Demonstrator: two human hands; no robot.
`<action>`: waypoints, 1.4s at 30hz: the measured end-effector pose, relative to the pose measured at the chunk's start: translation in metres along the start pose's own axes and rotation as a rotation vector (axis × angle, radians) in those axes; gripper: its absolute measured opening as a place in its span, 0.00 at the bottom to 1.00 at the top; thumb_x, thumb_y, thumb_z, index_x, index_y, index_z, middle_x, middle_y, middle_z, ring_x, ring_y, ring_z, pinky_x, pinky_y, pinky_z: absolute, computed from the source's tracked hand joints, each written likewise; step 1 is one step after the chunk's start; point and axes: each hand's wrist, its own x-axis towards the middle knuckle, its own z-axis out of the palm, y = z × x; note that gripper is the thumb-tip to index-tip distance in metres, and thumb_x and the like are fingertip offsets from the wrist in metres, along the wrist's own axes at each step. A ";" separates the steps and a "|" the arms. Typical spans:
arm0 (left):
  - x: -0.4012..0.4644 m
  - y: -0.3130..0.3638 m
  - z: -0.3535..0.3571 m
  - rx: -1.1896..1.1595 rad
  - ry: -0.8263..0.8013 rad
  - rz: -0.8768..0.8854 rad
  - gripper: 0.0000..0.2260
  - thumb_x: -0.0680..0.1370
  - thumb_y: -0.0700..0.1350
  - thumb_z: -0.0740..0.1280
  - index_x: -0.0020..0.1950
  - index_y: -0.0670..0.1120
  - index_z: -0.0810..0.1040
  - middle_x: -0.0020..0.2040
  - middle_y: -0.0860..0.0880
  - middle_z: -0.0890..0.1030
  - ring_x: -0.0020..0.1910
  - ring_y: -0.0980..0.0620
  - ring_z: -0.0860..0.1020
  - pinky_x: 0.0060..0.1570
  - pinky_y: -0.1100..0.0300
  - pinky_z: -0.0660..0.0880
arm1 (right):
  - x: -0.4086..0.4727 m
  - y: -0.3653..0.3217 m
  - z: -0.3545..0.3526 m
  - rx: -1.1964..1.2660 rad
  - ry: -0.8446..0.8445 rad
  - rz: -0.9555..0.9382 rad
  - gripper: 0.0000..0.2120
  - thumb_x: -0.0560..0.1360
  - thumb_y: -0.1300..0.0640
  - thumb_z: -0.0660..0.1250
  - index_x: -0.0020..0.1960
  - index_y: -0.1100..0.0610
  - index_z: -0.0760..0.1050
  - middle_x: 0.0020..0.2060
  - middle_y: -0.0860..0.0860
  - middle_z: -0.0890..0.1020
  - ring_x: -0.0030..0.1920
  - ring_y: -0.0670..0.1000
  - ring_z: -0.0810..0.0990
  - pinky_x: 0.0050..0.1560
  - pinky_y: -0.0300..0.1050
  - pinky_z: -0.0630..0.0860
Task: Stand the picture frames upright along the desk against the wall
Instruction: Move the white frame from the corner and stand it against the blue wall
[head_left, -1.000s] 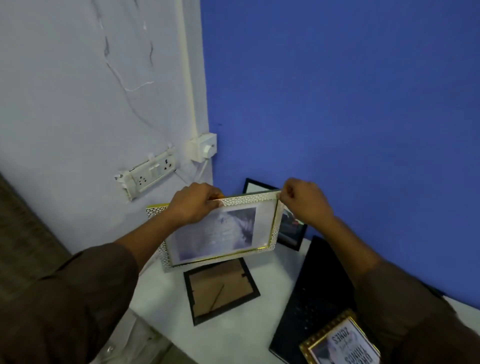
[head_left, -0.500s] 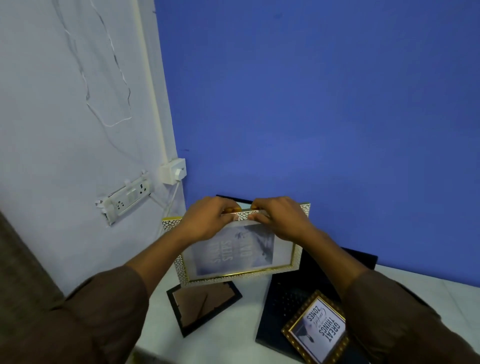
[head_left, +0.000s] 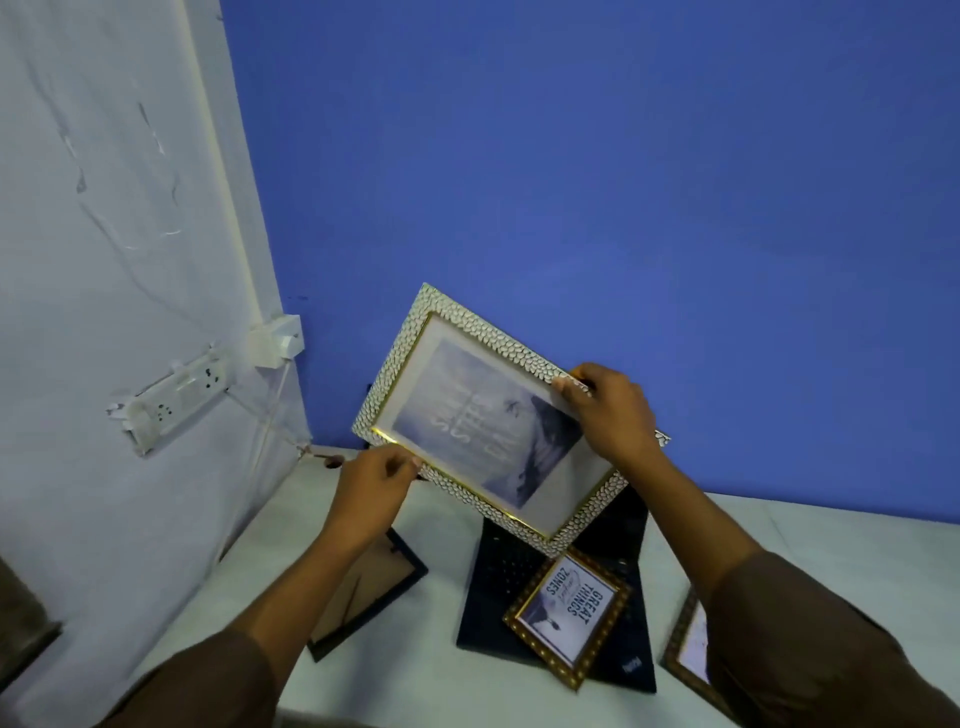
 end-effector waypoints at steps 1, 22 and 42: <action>0.004 -0.001 0.010 -0.004 -0.061 -0.063 0.12 0.79 0.47 0.67 0.43 0.39 0.82 0.42 0.41 0.85 0.45 0.45 0.83 0.51 0.50 0.79 | 0.002 0.007 -0.009 0.045 0.022 0.034 0.17 0.77 0.37 0.63 0.42 0.50 0.76 0.36 0.44 0.80 0.42 0.51 0.79 0.36 0.45 0.68; 0.170 0.189 0.338 -0.226 -0.404 0.013 0.05 0.80 0.37 0.66 0.47 0.46 0.79 0.46 0.41 0.82 0.45 0.41 0.82 0.54 0.45 0.81 | 0.122 0.376 -0.180 0.057 -0.085 0.192 0.07 0.80 0.53 0.66 0.48 0.57 0.75 0.37 0.52 0.80 0.37 0.50 0.75 0.37 0.44 0.70; 0.272 0.150 0.552 0.030 -0.569 -0.218 0.08 0.76 0.37 0.72 0.54 0.41 0.82 0.53 0.37 0.84 0.52 0.39 0.84 0.56 0.44 0.81 | 0.186 0.609 -0.091 0.019 -0.405 0.378 0.09 0.78 0.55 0.69 0.42 0.46 0.71 0.42 0.48 0.82 0.47 0.53 0.81 0.46 0.46 0.74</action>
